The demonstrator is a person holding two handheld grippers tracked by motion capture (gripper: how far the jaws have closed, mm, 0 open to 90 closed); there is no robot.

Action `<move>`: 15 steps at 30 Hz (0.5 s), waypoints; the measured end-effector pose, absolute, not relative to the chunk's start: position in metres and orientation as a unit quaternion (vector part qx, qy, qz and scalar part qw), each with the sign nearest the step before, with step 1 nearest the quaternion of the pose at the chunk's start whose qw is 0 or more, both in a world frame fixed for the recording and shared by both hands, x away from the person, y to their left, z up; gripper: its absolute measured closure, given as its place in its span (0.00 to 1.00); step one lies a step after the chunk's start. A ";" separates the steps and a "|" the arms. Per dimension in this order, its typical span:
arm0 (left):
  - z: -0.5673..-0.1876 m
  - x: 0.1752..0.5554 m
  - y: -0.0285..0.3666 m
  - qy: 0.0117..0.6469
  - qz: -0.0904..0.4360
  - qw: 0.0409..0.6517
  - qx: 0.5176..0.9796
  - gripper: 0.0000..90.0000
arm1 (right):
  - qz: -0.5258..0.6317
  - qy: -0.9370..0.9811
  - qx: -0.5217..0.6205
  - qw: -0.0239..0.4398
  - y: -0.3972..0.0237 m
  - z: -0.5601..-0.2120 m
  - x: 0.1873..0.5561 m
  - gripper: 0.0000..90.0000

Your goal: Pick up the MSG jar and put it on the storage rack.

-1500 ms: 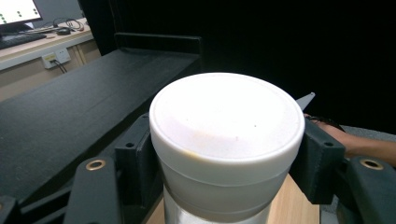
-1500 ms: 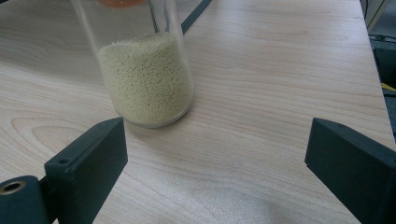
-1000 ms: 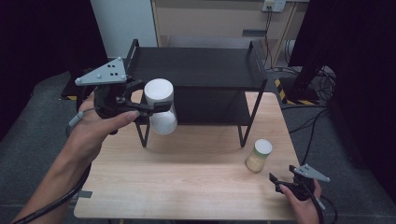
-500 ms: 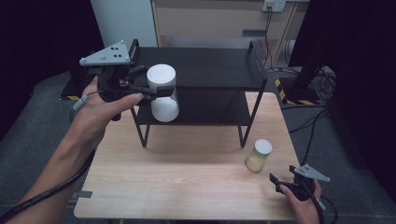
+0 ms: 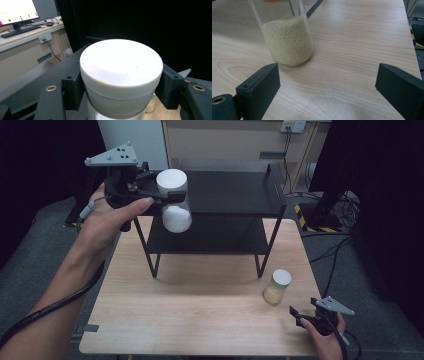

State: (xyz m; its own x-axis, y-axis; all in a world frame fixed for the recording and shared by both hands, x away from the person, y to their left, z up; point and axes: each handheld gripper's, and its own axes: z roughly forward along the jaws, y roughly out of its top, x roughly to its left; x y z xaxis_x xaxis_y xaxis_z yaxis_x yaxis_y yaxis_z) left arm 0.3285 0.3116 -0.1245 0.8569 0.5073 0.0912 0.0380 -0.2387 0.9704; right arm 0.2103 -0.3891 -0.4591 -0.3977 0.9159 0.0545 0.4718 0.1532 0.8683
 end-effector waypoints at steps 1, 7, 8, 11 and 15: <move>-0.124 0.330 0.312 0.180 0.198 0.590 0.761 0.37 | 0.434 0.714 0.486 0.256 -0.389 -0.459 0.210 0.07; -0.122 0.342 0.315 0.188 0.202 0.593 0.757 0.37 | 0.435 0.713 0.487 0.254 -0.389 -0.459 0.209 0.07; -0.122 0.344 0.316 0.189 0.204 0.593 0.756 0.37 | 0.436 0.713 0.487 0.254 -0.389 -0.459 0.209 0.07; -0.121 0.349 0.316 0.190 0.207 0.591 0.756 0.37 | 0.436 0.712 0.488 0.253 -0.389 -0.459 0.209 0.07; -0.120 0.357 0.316 0.194 0.211 0.588 0.757 0.37 | 0.438 0.711 0.489 0.251 -0.390 -0.460 0.209 0.07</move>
